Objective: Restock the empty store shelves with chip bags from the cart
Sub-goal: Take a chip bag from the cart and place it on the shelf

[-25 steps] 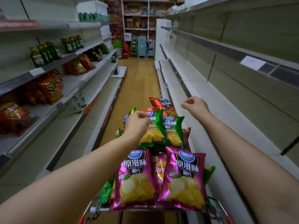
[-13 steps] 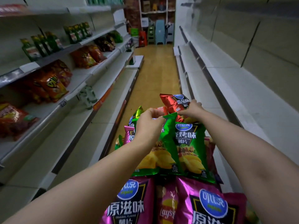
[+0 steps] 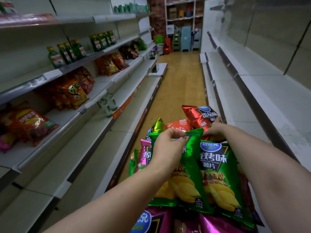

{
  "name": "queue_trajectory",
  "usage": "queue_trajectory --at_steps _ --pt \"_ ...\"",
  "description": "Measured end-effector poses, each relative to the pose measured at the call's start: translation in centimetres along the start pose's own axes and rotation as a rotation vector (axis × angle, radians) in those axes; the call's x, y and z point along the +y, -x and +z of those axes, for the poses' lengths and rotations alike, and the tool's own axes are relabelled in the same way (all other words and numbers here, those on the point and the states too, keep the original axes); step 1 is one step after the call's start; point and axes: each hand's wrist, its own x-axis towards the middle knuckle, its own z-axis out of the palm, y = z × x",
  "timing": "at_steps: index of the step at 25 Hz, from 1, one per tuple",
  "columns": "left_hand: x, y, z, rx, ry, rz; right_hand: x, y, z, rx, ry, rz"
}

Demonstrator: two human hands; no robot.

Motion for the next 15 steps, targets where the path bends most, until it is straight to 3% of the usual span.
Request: queue_trajectory --at_steps 8,15 --pt "0.4 1.1 0.5 0.006 -0.055 0.033 -1.0 3.5 -3.4 0.232 -0.106 -0.124" --pt "2.0 3.7 -0.5 0.0 0.003 0.056 -2.7 13.7 -7.3 0.28 -0.529 -0.371"
